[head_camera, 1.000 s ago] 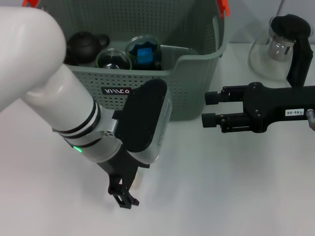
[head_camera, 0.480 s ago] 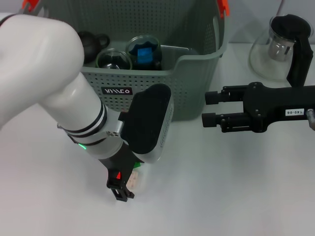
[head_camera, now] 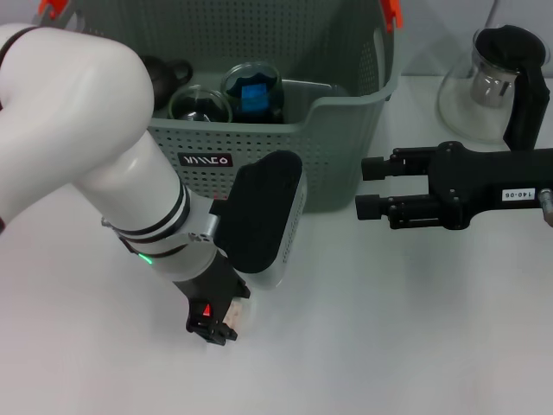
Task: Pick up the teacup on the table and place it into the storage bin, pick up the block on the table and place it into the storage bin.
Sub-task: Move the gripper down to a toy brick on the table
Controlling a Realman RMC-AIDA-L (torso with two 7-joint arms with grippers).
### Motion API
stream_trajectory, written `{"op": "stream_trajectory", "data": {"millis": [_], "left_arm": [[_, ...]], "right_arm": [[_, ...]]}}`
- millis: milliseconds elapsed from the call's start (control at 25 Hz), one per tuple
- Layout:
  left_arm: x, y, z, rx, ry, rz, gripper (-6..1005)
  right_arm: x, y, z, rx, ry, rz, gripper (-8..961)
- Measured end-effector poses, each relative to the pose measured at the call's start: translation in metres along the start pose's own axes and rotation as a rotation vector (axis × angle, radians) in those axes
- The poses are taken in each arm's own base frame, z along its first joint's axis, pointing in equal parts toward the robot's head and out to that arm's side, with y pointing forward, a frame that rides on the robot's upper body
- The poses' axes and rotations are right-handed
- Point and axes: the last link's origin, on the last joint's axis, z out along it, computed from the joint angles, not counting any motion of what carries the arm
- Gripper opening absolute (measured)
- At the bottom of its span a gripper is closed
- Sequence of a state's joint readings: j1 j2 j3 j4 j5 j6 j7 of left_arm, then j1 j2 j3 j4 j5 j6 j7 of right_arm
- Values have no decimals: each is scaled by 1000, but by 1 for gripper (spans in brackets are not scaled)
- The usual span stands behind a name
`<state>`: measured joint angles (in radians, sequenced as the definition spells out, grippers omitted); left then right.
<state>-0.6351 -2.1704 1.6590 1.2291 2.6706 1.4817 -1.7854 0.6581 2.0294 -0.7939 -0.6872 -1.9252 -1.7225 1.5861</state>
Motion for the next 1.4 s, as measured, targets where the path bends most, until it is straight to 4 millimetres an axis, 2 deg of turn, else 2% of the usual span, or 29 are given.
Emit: {"op": "stream_trajectory", "data": {"millis": [40,240,1400], "left_arm": [[0,0,0,-1,-1,0,643],[0,0,0,-2,-1,2,549],[0,0,6,3,-2,-16,491]], "right_arm": [[0,0,0,0,0,0,731],[0,0,0,1,-1,-1,731],[2,0,-1,1,-4,-7,732]]}}
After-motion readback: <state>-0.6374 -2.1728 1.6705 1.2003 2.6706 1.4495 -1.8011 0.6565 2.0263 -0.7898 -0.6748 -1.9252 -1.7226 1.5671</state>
